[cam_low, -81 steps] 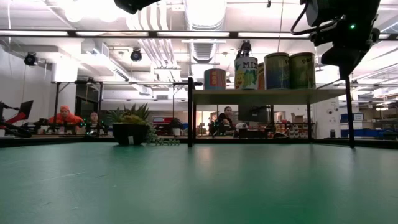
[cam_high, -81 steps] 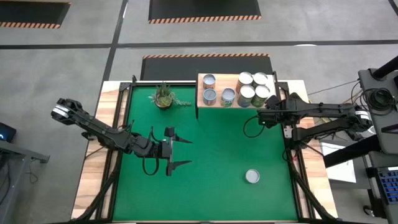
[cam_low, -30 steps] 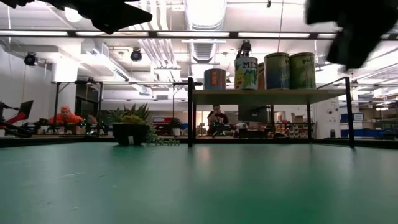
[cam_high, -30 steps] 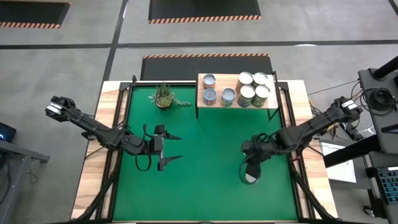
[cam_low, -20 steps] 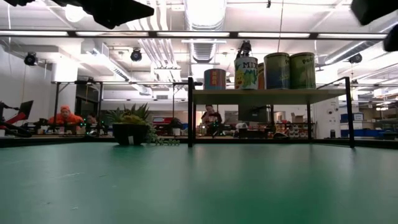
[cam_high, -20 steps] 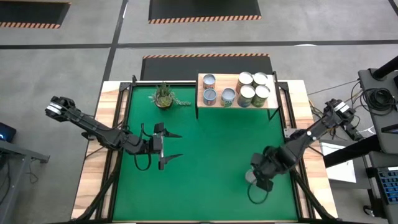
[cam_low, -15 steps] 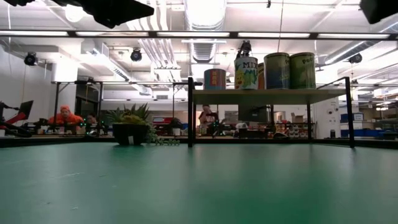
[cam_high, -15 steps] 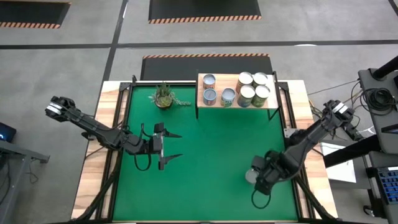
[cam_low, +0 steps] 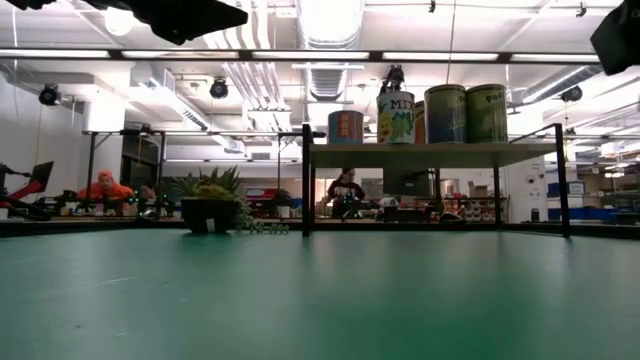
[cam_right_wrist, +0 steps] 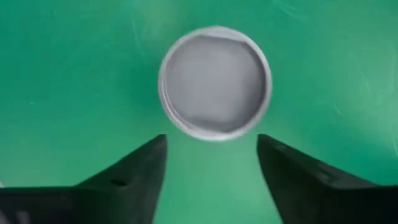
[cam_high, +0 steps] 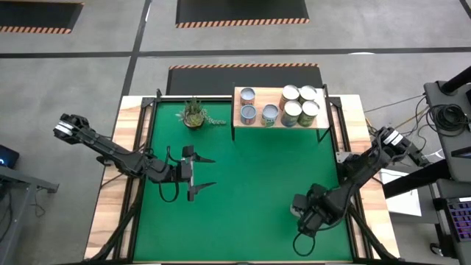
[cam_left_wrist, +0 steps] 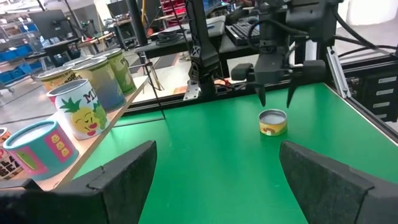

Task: Pick and place cans onto a shelf
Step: Put the canned mushrooms on the shelf

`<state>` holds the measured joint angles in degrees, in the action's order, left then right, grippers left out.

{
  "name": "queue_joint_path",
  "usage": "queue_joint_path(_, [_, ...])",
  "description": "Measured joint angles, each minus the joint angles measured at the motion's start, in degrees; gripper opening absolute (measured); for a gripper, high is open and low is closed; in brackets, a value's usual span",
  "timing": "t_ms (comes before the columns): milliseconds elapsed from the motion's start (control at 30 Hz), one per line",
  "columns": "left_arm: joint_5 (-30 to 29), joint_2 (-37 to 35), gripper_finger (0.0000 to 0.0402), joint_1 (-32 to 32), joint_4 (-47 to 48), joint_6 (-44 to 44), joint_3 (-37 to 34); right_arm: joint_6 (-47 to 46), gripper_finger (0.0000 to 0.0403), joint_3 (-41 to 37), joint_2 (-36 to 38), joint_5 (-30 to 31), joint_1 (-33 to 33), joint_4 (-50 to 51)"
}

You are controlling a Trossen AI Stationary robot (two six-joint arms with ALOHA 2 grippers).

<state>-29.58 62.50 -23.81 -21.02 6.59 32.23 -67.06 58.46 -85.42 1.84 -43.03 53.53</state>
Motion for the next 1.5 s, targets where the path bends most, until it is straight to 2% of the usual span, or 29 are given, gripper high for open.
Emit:
queue_joint_path(200, [-0.04, 0.0, 0.032, 0.07, -0.1, 0.39, 0.0, 5.21, 0.032, 0.02, -2.32, 2.78, -0.26, -0.99])
queue_joint_path(400, [-0.04, 0.04, 0.032, 0.07, -0.17, 0.22, 0.0, 6.68, 0.0348, 0.01, -4.63, 2.89, -0.22, -2.48])
queue_joint_path(600, [-0.04, 0.05, 0.032, 0.07, -0.27, 0.21, 0.0, 6.04, 0.0337, -0.02, -7.12, 6.15, 0.38, -4.67])
queue_joint_path(867, [-0.04, 0.08, 0.032, 0.07, -0.44, 0.12, 0.0, 7.89, 0.0268, 0.31, -7.34, 5.71, 2.84, -5.05])
queue_joint_path(1033, [-0.02, 0.09, 0.032, 0.07, -0.44, -0.22, 0.0, 10.64, 0.0269, 0.42, -3.61, 5.67, 5.6, -6.07])
queue_joint_path(1133, [-0.02, 0.09, 0.032, 0.07, -0.44, -0.27, 0.0, 12.81, 0.029, 1.34, -0.51, 5.69, 9.36, -4.8])
queue_joint_path(1267, [-0.02, 0.09, 0.032, 0.07, -0.5, -0.26, 0.0, 15.88, 0.0301, 5.82, 4.48, 5.71, 16.13, 3.17])
queue_joint_path(1500, [-0.02, 0.09, 0.032, 0.07, -0.61, -0.27, -0.02, 18.02, 0.0282, 15.46, 15.77, 6.1, 28.54, 20.8])
